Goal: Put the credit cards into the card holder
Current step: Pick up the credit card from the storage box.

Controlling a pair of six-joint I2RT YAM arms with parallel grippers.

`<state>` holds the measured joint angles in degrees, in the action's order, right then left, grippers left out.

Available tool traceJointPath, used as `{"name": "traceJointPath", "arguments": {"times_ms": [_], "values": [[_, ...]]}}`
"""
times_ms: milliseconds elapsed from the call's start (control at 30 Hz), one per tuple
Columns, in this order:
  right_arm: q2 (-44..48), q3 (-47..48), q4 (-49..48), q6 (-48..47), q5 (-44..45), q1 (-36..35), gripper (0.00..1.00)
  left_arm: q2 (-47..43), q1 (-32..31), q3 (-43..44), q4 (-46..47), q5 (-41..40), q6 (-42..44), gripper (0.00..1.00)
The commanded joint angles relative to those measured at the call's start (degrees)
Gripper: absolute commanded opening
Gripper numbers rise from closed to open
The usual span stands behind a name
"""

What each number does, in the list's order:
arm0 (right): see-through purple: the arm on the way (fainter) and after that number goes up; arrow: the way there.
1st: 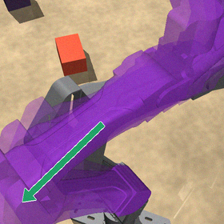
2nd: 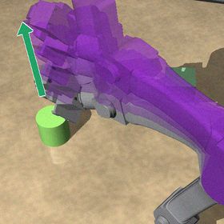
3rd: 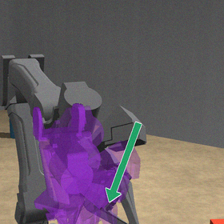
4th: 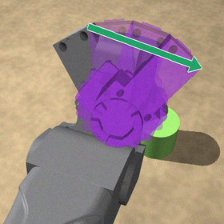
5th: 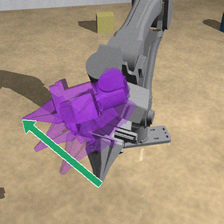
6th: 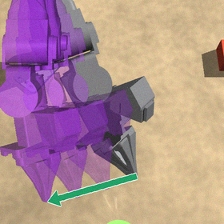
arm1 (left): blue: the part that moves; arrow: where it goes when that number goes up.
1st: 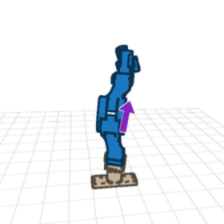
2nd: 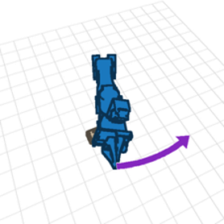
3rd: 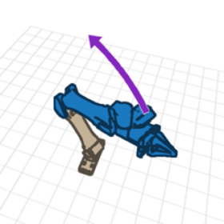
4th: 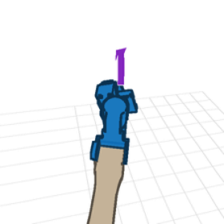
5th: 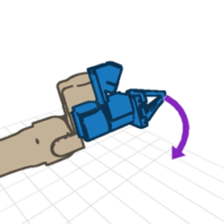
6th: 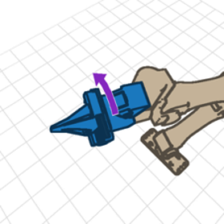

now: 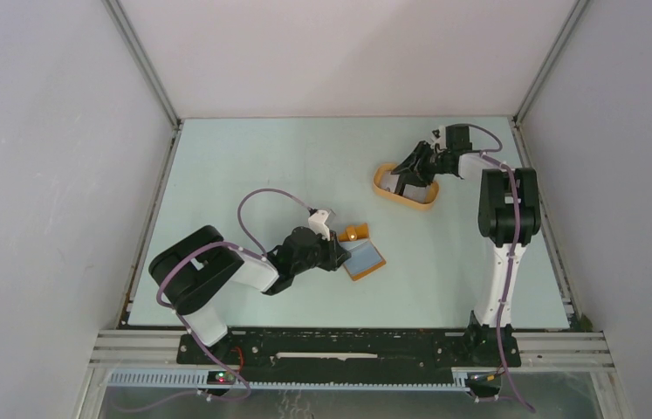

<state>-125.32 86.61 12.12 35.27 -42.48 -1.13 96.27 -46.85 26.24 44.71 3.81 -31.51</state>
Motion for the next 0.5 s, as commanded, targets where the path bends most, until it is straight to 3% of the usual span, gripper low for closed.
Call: {"name": "traceJointPath", "arguments": {"times_ms": [0, 467], "values": [[3.7, -0.6, -0.6, -1.1, -1.2, 0.7, 0.5, -0.3, -0.2, -1.1, 1.4, -0.4, 0.0, 0.21], [4.3, -1.9, -1.1, -1.3, -1.5, 2.5, 0.32, -0.6, -0.3, -1.2, 1.3, -0.6, 0.0, 0.21]]}}
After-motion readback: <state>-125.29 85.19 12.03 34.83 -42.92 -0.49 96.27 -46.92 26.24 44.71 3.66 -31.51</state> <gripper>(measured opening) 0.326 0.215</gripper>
